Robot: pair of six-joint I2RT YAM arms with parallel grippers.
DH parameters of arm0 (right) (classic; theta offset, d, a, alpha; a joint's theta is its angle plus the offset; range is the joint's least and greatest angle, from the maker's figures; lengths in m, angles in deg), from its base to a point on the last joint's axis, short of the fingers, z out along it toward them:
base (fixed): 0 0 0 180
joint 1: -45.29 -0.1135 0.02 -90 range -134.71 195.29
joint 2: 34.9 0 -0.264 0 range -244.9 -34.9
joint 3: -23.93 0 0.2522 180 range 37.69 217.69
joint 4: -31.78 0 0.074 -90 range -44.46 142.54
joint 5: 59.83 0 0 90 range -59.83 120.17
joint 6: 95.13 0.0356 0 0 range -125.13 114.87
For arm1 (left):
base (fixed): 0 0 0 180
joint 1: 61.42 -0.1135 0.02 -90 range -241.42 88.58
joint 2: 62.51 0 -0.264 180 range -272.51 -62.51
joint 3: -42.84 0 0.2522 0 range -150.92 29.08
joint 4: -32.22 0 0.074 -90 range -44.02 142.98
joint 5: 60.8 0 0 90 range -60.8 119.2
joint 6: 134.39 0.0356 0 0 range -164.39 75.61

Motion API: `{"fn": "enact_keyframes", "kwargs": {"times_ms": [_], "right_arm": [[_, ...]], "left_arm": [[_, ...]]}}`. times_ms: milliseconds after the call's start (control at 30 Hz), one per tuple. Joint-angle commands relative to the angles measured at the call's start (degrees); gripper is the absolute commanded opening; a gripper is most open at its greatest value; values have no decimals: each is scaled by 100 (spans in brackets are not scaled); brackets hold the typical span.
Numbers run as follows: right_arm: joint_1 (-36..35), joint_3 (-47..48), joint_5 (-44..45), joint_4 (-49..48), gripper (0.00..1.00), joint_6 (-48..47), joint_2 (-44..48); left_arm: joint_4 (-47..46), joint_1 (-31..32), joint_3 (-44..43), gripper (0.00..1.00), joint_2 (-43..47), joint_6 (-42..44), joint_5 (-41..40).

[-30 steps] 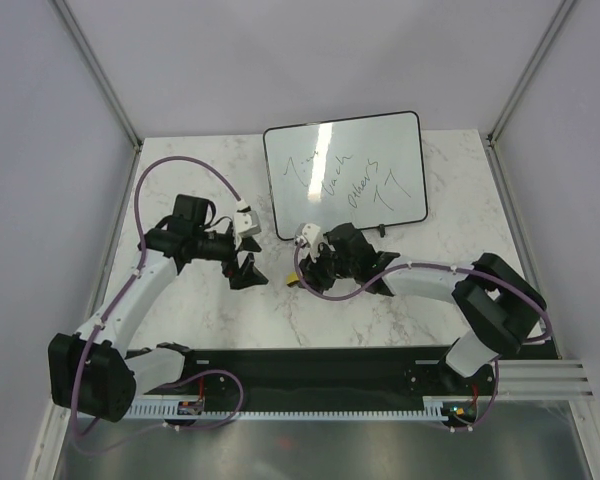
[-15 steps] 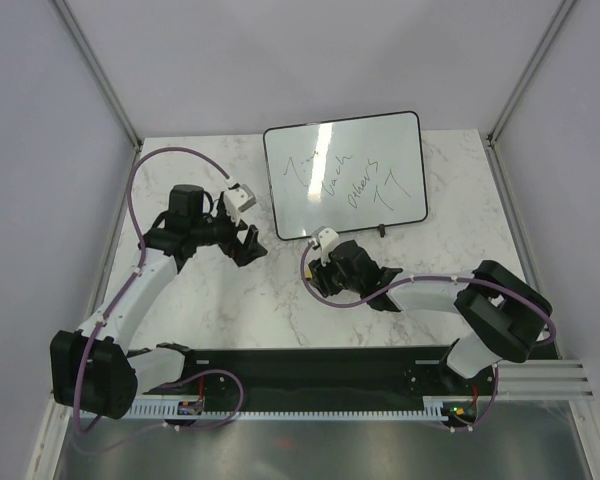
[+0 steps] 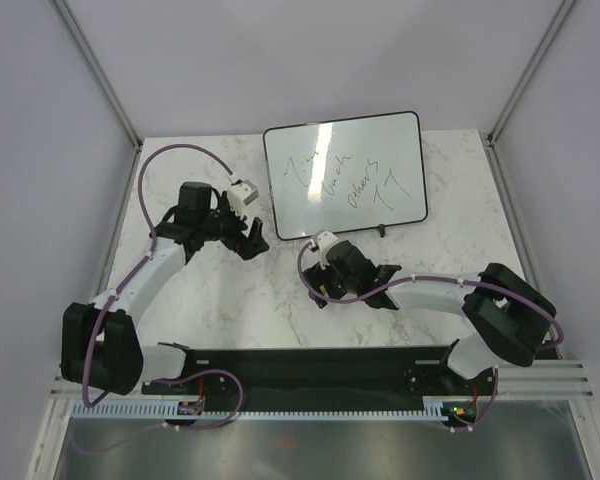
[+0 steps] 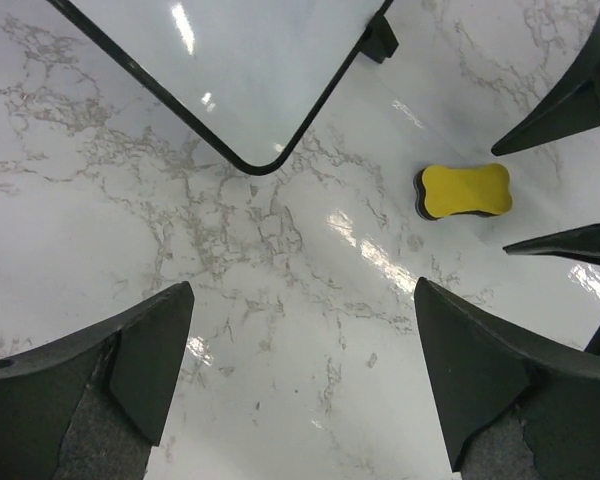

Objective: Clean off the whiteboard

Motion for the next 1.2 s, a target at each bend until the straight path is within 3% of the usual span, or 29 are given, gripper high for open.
{"fn": "enact_keyframes", "kwargs": {"times_ms": [0, 200, 733, 900, 1167], "right_arm": [[-15, 590, -20, 387, 82, 48, -111], [-15, 1601, 94, 1337, 78, -50, -903], [-6, 2006, 358, 1671, 72, -410, -1475], [20, 2138, 305, 1671, 62, -506, -1555], [152, 1927, 173, 1697, 57, -507, -1222]], "left_arm": [[-596, -36, -318, 99, -145, -566, -413], [-1045, -27, -477, 98, -567, -1059, -642], [-2072, -36, -485, 98, -1165, -1253, -563], [-2153, -36, -477, 97, -1235, -1253, -572], [-2153, -27, -398, 97, -1200, -1156, -554]]}}
